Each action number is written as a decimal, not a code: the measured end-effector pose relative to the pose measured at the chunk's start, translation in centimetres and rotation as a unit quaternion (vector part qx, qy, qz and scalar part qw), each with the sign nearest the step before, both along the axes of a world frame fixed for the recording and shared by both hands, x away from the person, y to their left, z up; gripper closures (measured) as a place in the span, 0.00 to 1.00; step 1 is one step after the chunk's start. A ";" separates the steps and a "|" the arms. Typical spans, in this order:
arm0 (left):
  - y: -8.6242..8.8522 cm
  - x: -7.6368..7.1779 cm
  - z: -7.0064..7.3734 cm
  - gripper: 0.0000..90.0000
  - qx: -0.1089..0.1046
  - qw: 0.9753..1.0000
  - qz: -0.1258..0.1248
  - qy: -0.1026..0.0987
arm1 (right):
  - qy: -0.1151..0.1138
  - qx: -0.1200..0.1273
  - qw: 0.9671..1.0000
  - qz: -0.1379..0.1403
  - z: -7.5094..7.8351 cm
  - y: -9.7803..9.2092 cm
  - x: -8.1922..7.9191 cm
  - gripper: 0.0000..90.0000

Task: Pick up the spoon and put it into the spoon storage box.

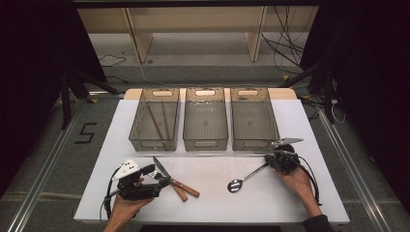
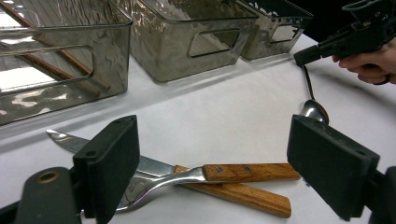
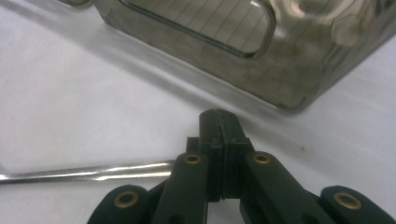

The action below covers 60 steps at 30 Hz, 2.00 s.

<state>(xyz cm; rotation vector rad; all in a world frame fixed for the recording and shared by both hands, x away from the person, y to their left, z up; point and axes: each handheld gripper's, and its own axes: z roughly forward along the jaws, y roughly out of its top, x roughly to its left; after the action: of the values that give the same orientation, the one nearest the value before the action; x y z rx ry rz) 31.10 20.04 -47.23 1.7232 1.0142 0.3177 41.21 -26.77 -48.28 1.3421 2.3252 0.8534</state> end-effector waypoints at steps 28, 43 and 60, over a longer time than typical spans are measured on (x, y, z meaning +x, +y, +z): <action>0.2 -0.3 -0.2 0.19 0.002 1.000 -0.005 0.001 | 0.052 -0.015 0.999 0.009 0.7 -1.3 -6.8 1.00; 0.2 -0.2 -0.3 0.19 -0.002 1.000 -0.005 0.004 | 0.064 -0.019 0.997 0.049 1.5 -1.4 -8.5 0.99; 0.2 -0.2 -0.4 0.19 0.000 1.000 -0.006 0.005 | 0.101 -0.102 0.968 0.208 3.1 3.2 -7.5 0.46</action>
<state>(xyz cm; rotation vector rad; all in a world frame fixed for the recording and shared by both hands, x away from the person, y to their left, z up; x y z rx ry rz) 30.92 20.22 -47.62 1.7321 1.0119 0.3013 33.71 -23.59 -45.17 0.9048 2.8232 0.5829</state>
